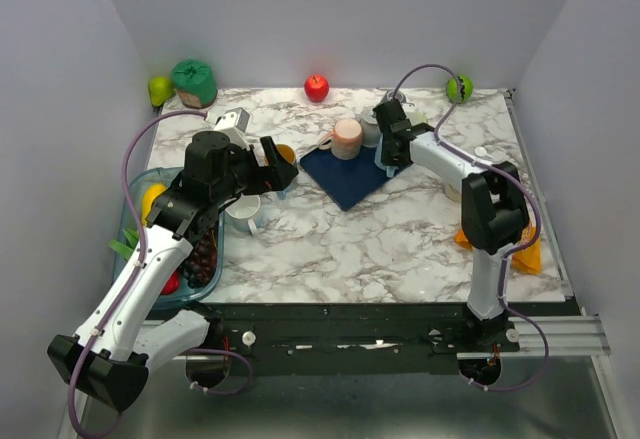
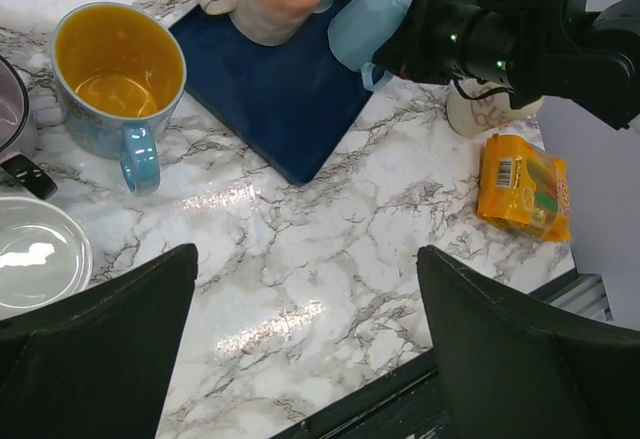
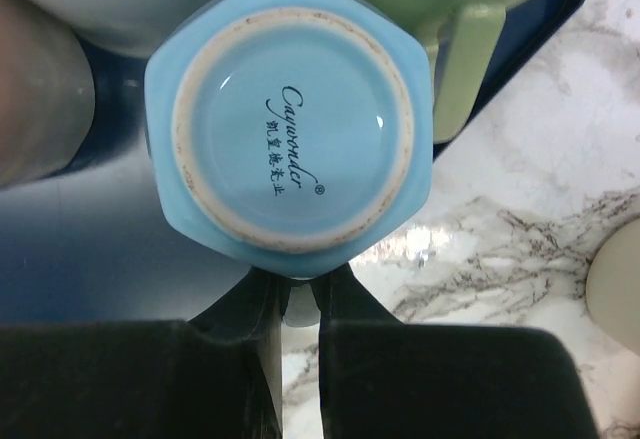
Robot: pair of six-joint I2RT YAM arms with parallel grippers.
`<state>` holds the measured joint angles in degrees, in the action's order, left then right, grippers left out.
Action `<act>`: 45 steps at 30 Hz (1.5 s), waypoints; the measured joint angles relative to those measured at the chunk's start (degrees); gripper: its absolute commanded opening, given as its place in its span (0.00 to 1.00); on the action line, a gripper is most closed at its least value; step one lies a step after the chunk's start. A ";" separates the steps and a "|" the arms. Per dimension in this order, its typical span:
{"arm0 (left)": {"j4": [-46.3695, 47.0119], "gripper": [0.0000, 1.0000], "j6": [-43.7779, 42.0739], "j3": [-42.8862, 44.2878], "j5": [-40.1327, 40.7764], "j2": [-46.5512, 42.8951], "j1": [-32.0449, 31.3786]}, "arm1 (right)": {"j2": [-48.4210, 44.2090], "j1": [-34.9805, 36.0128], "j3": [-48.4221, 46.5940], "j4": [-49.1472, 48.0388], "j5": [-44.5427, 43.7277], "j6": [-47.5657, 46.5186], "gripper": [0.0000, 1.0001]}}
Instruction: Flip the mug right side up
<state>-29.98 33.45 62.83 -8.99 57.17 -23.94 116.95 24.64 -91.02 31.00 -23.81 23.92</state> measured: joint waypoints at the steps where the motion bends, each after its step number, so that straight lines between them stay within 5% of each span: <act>1: 0.20 0.99 0.00 -0.02 -0.20 0.00 0.00 | -1.38 -0.02 1.33 -0.13 1.11 -0.02 0.01; 14: 4.33 0.99 1.05 -2.32 -5.44 0.20 0.00 | -30.80 -0.02 13.55 -8.00 21.22 0.28 0.01; 23: 14.01 0.99 3.69 -2.38 -16.33 1.36 -0.85 | -48.04 3.37 18.67 -19.12 32.74 3.85 0.01; 37: 44.63 0.96 17.05 -2.27 -22.73 3.93 -7.96 | -52.09 12.22 17.97 -31.36 39.76 12.66 0.01; 40: 47.56 0.89 18.69 -1.31 -22.38 3.91 -8.28 | -52.15 12.52 17.62 -32.00 40.44 14.08 0.01; 42: 48.89 0.72 19.43 -0.35 -22.05 3.91 -8.48 | -52.26 12.55 17.42 -33.05 41.13 15.15 0.01; 45: 50.14 0.60 20.41 1.36 -21.35 4.02 -8.83 | -52.76 12.61 17.16 -34.40 41.97 16.02 0.01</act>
<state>20.16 53.87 64.18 -30.35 61.19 -32.77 64.18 37.26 -73.87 -3.40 18.15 39.94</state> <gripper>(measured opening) 0.737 0.192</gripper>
